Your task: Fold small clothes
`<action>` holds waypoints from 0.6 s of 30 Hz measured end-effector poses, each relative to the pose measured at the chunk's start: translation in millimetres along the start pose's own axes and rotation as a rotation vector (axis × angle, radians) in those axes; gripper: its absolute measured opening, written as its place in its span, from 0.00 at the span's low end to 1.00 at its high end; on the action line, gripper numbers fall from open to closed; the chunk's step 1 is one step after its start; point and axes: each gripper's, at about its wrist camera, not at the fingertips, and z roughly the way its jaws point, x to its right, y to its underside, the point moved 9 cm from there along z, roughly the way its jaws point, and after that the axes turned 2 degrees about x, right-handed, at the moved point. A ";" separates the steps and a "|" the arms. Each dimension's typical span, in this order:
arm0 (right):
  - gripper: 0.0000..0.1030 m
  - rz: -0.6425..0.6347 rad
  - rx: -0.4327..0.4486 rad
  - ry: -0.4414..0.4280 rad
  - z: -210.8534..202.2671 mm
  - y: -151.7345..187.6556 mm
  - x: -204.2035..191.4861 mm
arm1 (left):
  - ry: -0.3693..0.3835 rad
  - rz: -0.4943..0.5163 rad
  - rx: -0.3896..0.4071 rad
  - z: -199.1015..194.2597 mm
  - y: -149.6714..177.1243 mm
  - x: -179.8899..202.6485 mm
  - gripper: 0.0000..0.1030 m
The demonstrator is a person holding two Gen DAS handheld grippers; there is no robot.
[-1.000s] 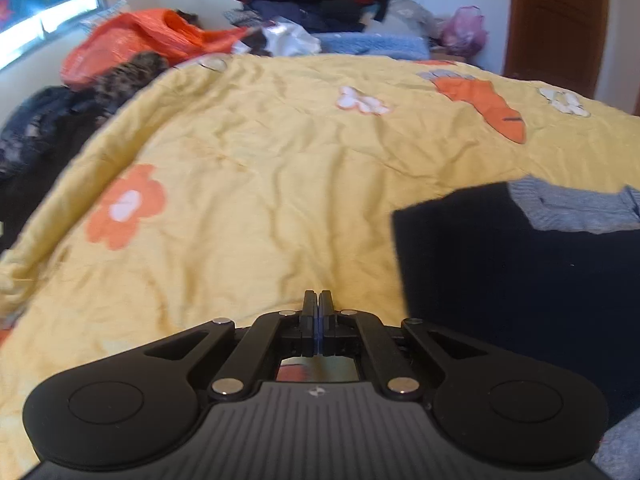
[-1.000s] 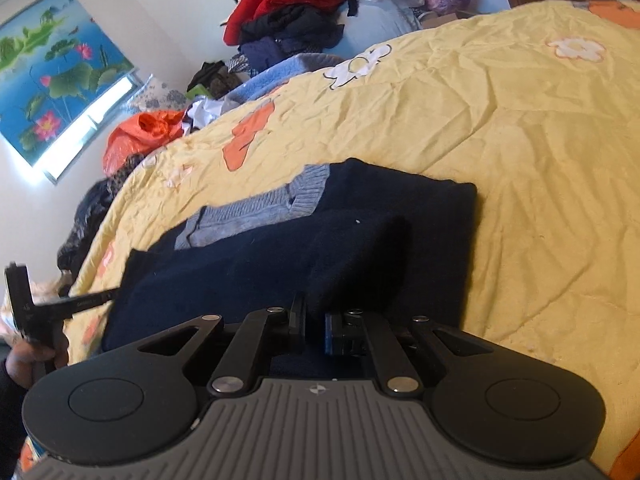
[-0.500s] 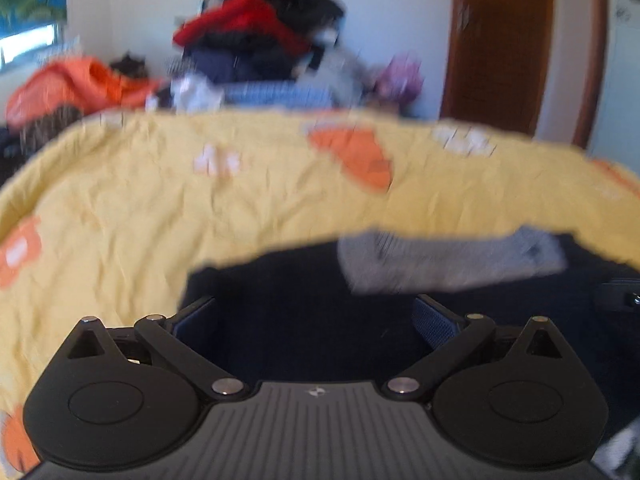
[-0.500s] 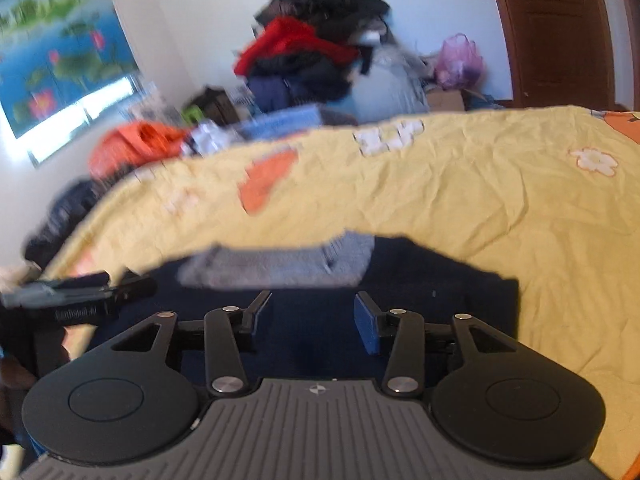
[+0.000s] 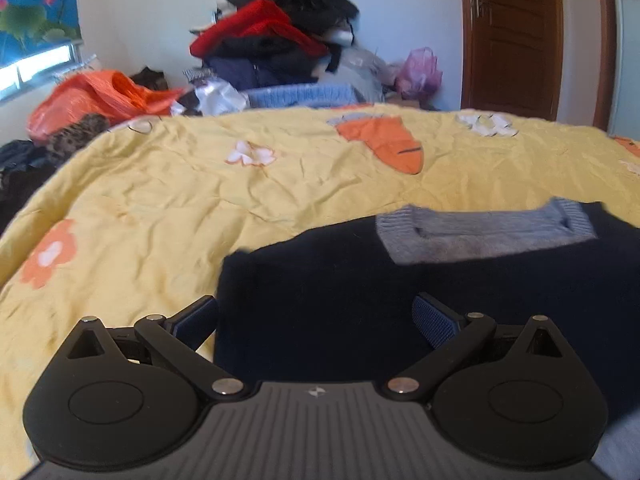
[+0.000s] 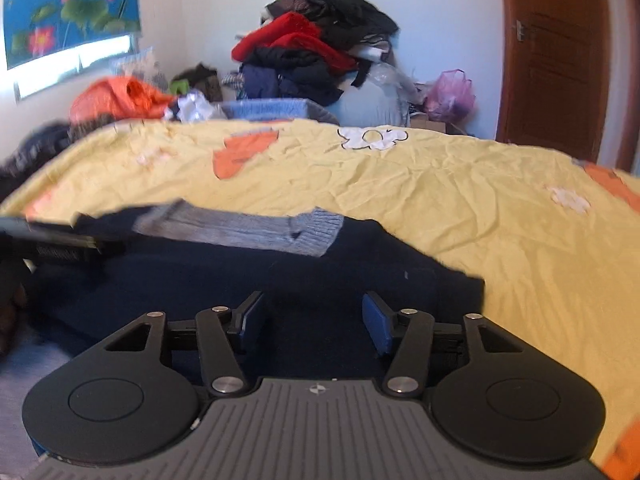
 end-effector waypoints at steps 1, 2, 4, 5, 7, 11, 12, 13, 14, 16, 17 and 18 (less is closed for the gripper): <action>0.68 0.000 0.004 -0.030 -10.1 4.5 -5.1 | 0.046 -0.004 0.009 -14.7 4.7 5.9 1.00; 0.75 -0.013 0.000 -0.028 -16.0 9.5 -8.4 | 0.091 -0.004 0.008 -25.8 10.5 12.8 1.00; 0.77 -0.051 -0.043 0.007 -14.7 23.0 -10.1 | 0.148 0.046 -0.033 -36.2 25.8 31.0 1.00; 0.76 -0.067 -0.074 0.028 -10.4 31.1 -9.7 | 0.146 0.074 -0.046 -37.1 32.4 36.5 1.00; 0.78 -0.121 -0.067 0.050 -7.9 38.7 -13.3 | 0.149 0.090 -0.013 -36.5 38.8 39.3 1.00; 0.84 -0.155 -0.084 0.075 -1.8 38.7 -19.1 | 0.192 -0.004 -0.048 -26.0 38.8 28.5 1.00; 0.83 -0.160 -0.084 0.090 -3.1 39.5 -19.2 | 0.173 0.007 -0.048 -29.0 39.1 28.6 1.00; 0.83 -0.157 -0.090 0.113 -7.6 41.0 -20.7 | 0.145 0.021 -0.046 -35.8 41.1 29.2 1.00; 0.84 -0.138 -0.102 0.129 -14.5 44.5 -22.3 | 0.125 0.050 -0.047 -45.1 46.6 31.3 1.00; 0.85 -0.117 -0.109 0.110 -33.3 56.1 -28.1 | 0.099 0.141 -0.039 -65.7 65.0 34.5 1.00; 0.87 -0.121 -0.112 0.096 -43.1 63.7 -30.8 | 0.093 0.181 -0.005 -79.9 73.4 34.6 1.00; 0.89 -0.123 -0.121 0.089 -52.4 72.6 -32.9 | 0.090 0.231 0.027 -96.2 82.2 32.9 1.00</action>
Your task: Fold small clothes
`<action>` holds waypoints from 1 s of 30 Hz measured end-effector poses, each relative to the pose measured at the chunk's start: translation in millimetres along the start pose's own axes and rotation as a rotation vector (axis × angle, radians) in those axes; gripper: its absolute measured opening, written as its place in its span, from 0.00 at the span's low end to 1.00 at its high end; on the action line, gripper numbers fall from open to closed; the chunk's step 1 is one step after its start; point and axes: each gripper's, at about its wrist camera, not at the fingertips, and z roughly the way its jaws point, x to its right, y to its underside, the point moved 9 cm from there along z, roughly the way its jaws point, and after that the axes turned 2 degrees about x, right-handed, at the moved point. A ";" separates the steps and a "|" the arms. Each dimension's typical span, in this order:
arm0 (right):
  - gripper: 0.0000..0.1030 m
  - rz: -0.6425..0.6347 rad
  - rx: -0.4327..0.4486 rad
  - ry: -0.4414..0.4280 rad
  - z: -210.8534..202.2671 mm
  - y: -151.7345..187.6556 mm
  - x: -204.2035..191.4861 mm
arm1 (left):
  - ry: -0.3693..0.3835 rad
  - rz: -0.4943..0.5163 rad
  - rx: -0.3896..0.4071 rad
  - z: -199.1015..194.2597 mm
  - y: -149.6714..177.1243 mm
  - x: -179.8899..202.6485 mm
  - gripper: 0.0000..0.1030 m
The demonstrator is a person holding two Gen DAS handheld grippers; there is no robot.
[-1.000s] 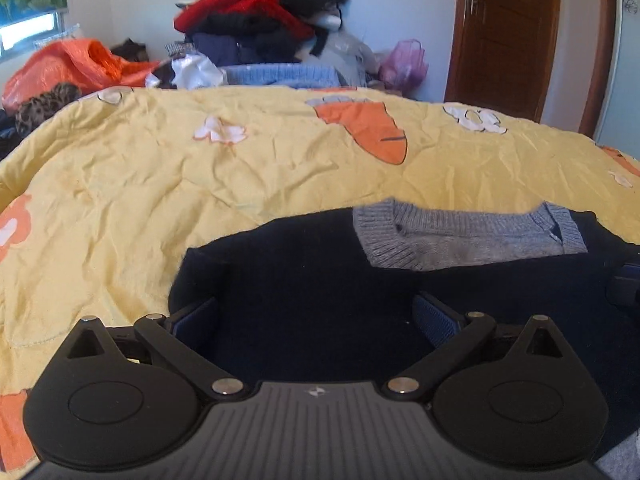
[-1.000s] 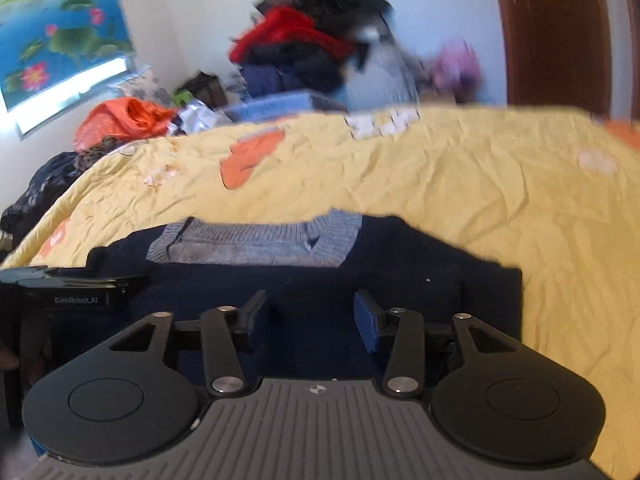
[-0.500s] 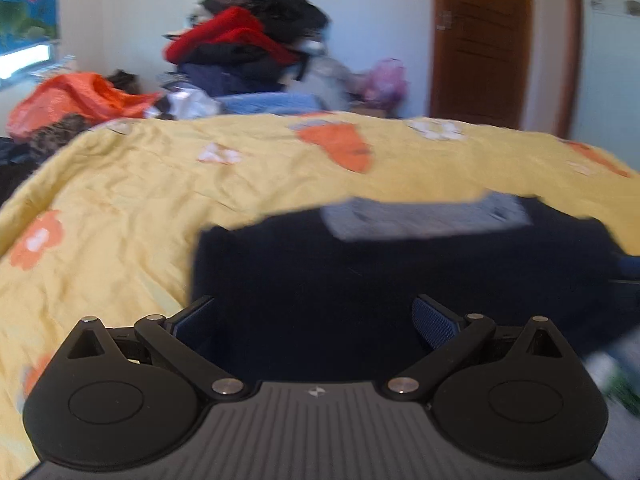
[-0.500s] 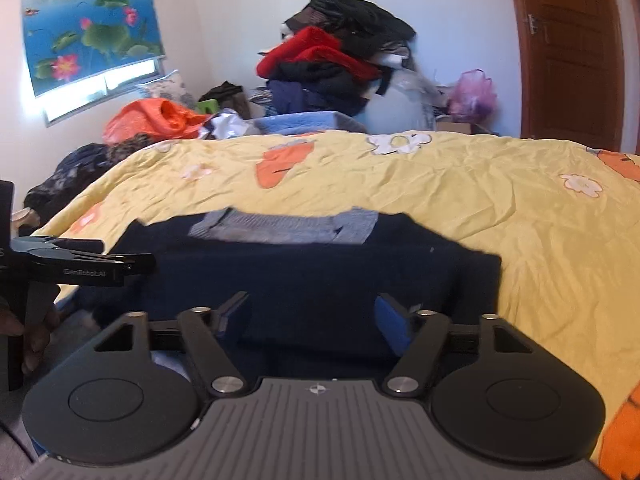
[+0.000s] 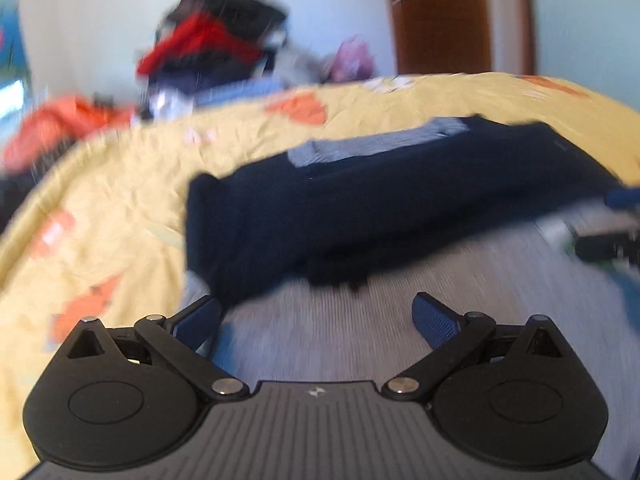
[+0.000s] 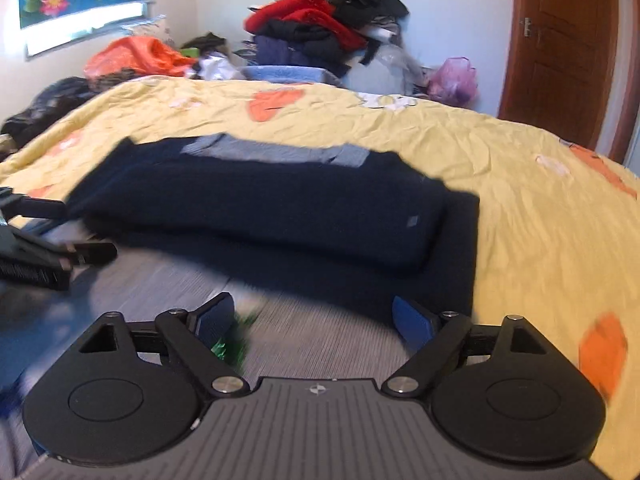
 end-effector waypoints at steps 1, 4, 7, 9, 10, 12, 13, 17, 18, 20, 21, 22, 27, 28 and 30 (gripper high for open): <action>0.90 -0.003 0.001 0.000 -8.5 9.9 -1.2 | -0.008 0.045 0.014 -12.6 7.5 0.8 1.00; 0.92 -0.009 0.021 0.016 -32.1 26.5 -0.4 | -0.018 0.124 0.050 -47.7 30.2 -2.7 1.00; 0.95 0.028 0.015 0.031 -43.9 36.5 4.6 | 0.012 0.131 0.049 -75.5 50.1 -9.1 1.00; 0.97 0.024 0.006 0.039 -48.8 40.8 5.0 | 0.047 0.122 0.039 -91.5 61.8 -13.0 1.00; 0.97 0.016 0.002 0.044 -50.6 43.1 4.5 | 0.060 0.113 0.029 -96.9 66.8 -16.0 1.00; 0.98 0.003 -0.002 0.049 -55.0 47.1 3.8 | 0.084 0.082 0.020 -107.9 76.8 -22.9 1.00; 0.99 0.001 -0.003 0.050 -57.9 49.4 3.5 | 0.096 0.065 0.014 -112.0 81.1 -25.9 1.00; 0.99 0.004 -0.003 0.045 -70.8 58.9 4.5 | 0.094 0.050 0.018 -131.5 94.1 -36.2 1.00; 0.99 0.005 -0.003 0.044 -74.2 60.2 4.7 | 0.080 0.072 0.034 -136.0 94.9 -34.1 1.00; 0.98 -0.002 0.008 0.061 -81.8 61.7 4.3 | 0.073 0.125 0.075 -148.9 92.8 -22.9 1.00; 0.98 -0.002 0.016 0.067 -86.0 61.8 3.3 | 0.086 0.146 0.096 -153.5 90.0 -16.1 1.00; 0.97 -0.001 0.020 0.063 -89.9 61.8 1.2 | 0.110 0.156 0.103 -156.2 87.8 -7.9 1.00; 0.98 -0.003 -0.007 0.014 -99.1 68.5 -14.6 | 0.272 0.063 -0.008 -138.3 94.0 14.8 1.00; 0.98 -0.016 -0.026 0.011 -98.4 74.7 -16.9 | 0.288 0.039 -0.026 -136.1 95.5 12.7 1.00; 0.99 -0.040 -0.003 0.007 -103.6 84.9 -15.8 | 0.322 -0.010 -0.055 -135.1 100.9 5.6 1.00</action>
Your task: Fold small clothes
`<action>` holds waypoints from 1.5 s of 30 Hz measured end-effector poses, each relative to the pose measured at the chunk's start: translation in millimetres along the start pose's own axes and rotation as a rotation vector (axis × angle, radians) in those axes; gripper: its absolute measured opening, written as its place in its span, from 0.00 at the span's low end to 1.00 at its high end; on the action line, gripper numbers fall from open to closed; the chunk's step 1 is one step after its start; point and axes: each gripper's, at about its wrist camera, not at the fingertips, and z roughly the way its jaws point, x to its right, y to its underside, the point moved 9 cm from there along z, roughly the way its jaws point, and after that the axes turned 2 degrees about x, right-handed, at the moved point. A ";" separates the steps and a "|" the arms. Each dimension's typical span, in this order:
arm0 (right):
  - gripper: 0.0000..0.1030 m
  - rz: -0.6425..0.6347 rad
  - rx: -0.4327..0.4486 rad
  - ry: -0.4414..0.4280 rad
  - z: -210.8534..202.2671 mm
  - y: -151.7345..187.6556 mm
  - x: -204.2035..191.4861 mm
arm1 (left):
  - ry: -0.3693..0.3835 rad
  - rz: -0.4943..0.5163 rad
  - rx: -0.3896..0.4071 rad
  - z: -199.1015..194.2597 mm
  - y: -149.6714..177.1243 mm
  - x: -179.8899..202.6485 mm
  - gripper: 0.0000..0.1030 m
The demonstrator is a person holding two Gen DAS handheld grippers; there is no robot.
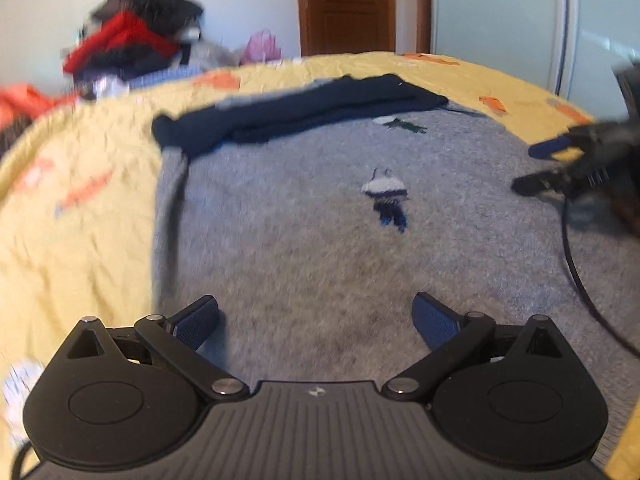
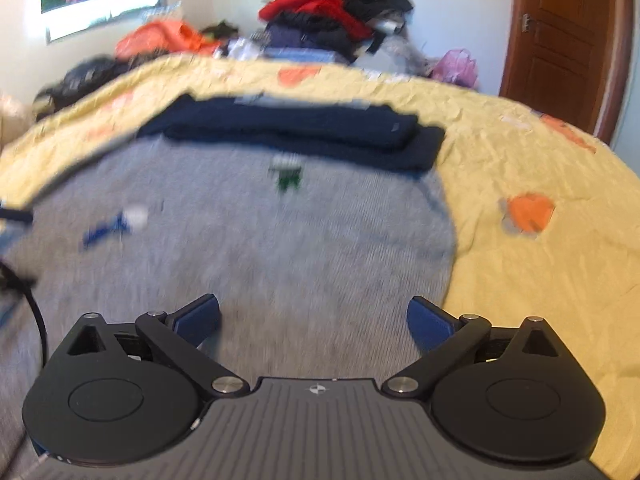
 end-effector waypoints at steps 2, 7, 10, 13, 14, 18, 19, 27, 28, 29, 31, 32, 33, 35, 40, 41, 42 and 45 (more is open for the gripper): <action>0.99 0.018 -0.001 -0.017 -6.7 3.6 8.4 | 0.000 0.021 0.016 -7.2 7.0 -3.0 1.00; 0.98 0.068 -0.033 0.060 -20.1 11.3 35.8 | -0.033 0.026 0.008 -22.6 16.4 -0.1 1.00; 0.97 0.097 -0.016 0.051 -34.4 8.8 31.6 | 0.003 -0.014 -0.018 -27.7 15.1 14.8 1.00; 0.98 0.092 -0.012 0.002 -40.9 6.7 10.8 | -0.030 -0.023 -0.066 -22.7 14.1 33.3 1.00; 0.99 0.084 -0.016 -0.004 -40.0 6.9 2.8 | -0.078 -0.029 -0.079 -19.2 13.9 37.8 1.00; 1.00 0.005 -0.024 0.031 -26.6 19.8 -22.5 | -0.160 -0.164 -0.082 -13.3 11.7 42.5 1.00; 0.99 -0.012 -0.009 0.038 -28.8 20.5 -25.2 | -0.175 -0.173 -0.076 -13.5 12.3 43.5 1.00; 0.99 0.018 -0.068 0.062 -47.3 28.5 9.8 | -0.185 -0.174 -0.049 -20.0 18.2 45.1 1.00; 0.99 0.049 -0.070 0.080 -48.3 25.7 13.8 | -0.187 -0.176 -0.048 -19.7 18.0 45.4 1.00; 0.99 0.086 -0.061 0.086 -49.7 21.2 15.1 | -0.190 -0.177 -0.046 -19.6 17.9 45.7 1.00; 0.99 0.132 -0.038 0.044 -50.4 12.2 7.6 | -0.192 -0.177 -0.044 -19.9 17.8 46.3 1.00; 0.99 0.139 -0.028 0.016 -50.2 8.5 -0.1 | -0.193 -0.177 -0.043 -20.1 17.8 46.4 1.00; 0.99 0.132 -0.023 -0.005 -48.8 6.6 -9.1 | -0.193 -0.177 -0.039 -20.4 18.2 46.5 1.00; 0.99 0.080 -0.041 -0.016 -40.8 10.3 -25.7 | -0.195 -0.177 -0.034 -20.9 18.4 46.8 1.00; 1.00 -0.011 -0.026 0.012 -41.8 28.9 -39.4 | -0.210 -0.187 -0.018 -23.1 20.0 47.0 1.00; 1.00 0.008 -0.037 0.002 -45.3 31.8 -37.0 | -0.212 -0.189 -0.015 -23.7 20.4 47.1 1.00; 1.00 0.002 -0.038 -0.002 -49.5 35.2 -35.6 | -0.215 -0.191 -0.012 -24.2 20.9 47.2 1.00; 1.00 -0.012 -0.043 -0.006 -65.9 47.1 -32.4 | -0.221 -0.195 -0.006 -27.7 23.4 47.7 1.00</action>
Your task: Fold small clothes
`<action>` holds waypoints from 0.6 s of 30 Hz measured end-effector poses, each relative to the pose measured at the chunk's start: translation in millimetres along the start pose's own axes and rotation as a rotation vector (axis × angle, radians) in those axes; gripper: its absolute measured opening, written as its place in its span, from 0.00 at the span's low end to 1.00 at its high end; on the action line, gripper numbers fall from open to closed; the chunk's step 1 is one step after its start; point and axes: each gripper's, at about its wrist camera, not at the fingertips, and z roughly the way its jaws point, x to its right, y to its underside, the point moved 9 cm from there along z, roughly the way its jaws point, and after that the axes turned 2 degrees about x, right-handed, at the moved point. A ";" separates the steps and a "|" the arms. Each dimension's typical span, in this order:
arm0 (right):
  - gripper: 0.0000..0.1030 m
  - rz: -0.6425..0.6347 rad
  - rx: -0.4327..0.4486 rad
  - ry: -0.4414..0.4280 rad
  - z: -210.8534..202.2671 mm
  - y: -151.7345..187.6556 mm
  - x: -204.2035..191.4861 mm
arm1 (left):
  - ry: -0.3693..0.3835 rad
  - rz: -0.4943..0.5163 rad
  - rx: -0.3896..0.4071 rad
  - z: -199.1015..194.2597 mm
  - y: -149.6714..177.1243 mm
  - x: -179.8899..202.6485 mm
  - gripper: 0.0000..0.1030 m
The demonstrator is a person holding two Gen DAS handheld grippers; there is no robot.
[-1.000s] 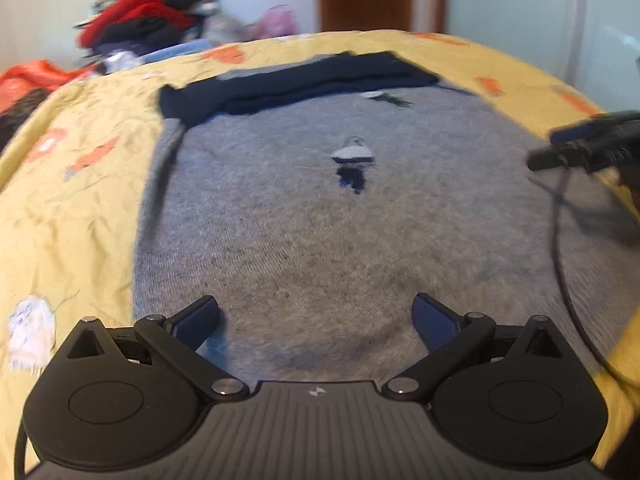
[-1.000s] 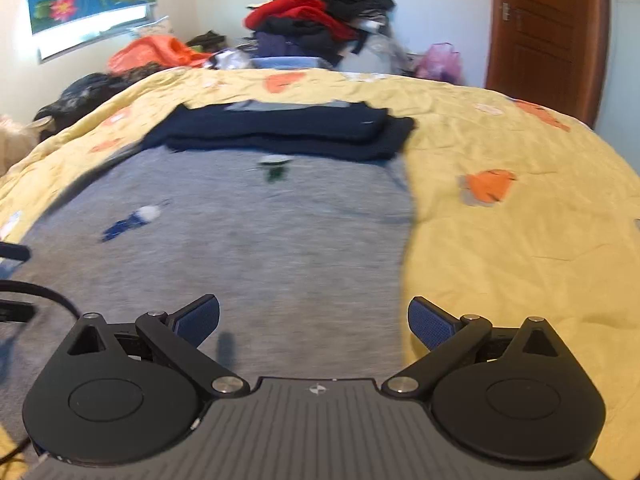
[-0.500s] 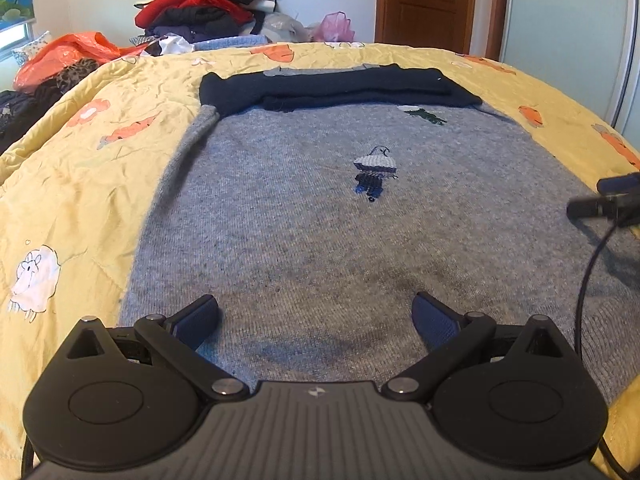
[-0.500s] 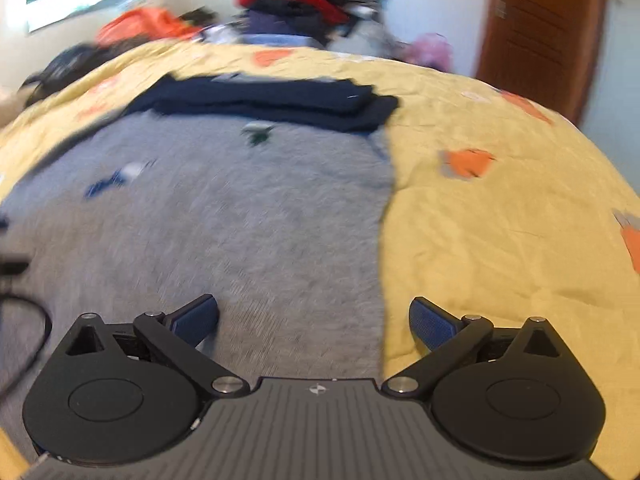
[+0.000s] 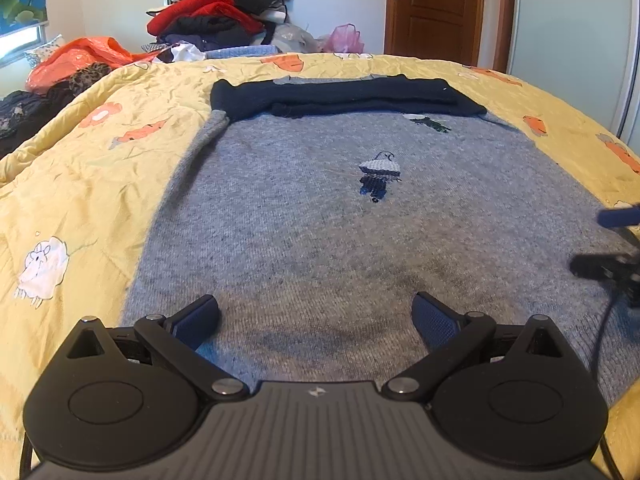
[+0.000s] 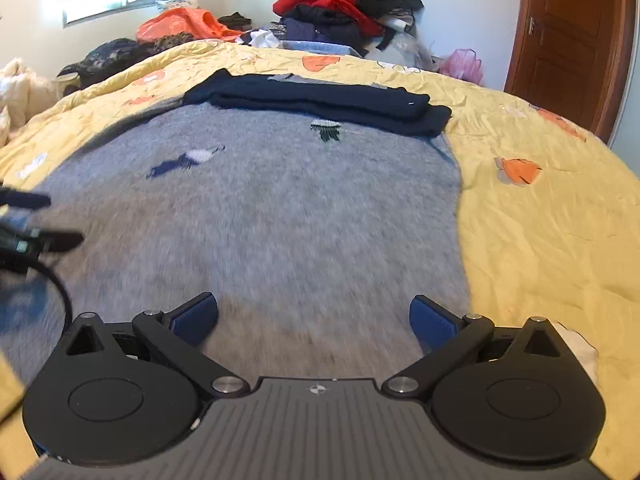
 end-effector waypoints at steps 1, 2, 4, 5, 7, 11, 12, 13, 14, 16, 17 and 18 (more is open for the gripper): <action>1.00 -0.001 -0.008 -0.002 -5.9 4.4 1.1 | -0.002 -0.003 -0.002 -2.2 1.3 -0.4 1.00; 1.00 -0.002 -0.018 -0.004 -11.9 8.8 2.4 | -0.004 -0.008 -0.003 -5.2 3.2 -0.9 1.00; 1.00 -0.008 -0.041 -0.013 -25.8 18.8 3.3 | 0.006 -0.020 0.002 -13.9 9.7 -1.2 1.00; 0.99 -0.017 -0.052 -0.021 -32.9 23.8 3.4 | 0.020 -0.026 0.008 -19.9 13.9 -1.2 1.00; 1.00 -0.051 -0.078 -0.036 -49.8 35.4 1.6 | 0.043 -0.032 0.013 -32.1 23.2 -2.0 1.00; 0.99 -0.180 -0.108 0.009 -89.5 59.3 4.9 | 0.052 -0.063 0.022 -59.7 40.1 -13.0 1.00; 0.99 -0.215 -0.120 0.047 -100.0 65.3 11.4 | 0.056 -0.078 0.033 -68.0 42.3 -17.8 1.00; 0.99 -0.241 -0.122 0.099 -111.4 70.1 22.4 | 0.059 -0.097 0.048 -76.7 43.9 -23.6 1.00; 0.99 -0.252 -0.115 0.160 -123.5 73.2 37.8 | 0.056 -0.119 0.062 -84.5 45.0 -30.6 1.00; 0.99 -0.214 -0.106 0.309 -145.9 75.3 83.2 | 0.045 -0.163 0.083 -96.9 47.0 -47.6 1.00; 0.99 -0.179 -0.113 0.408 -156.8 74.8 111.0 | 0.038 -0.183 0.086 -100.3 47.1 -56.5 1.00; 0.99 -0.160 -0.119 0.522 -168.2 72.7 139.5 | 0.027 -0.199 0.085 -101.6 47.1 -64.2 1.00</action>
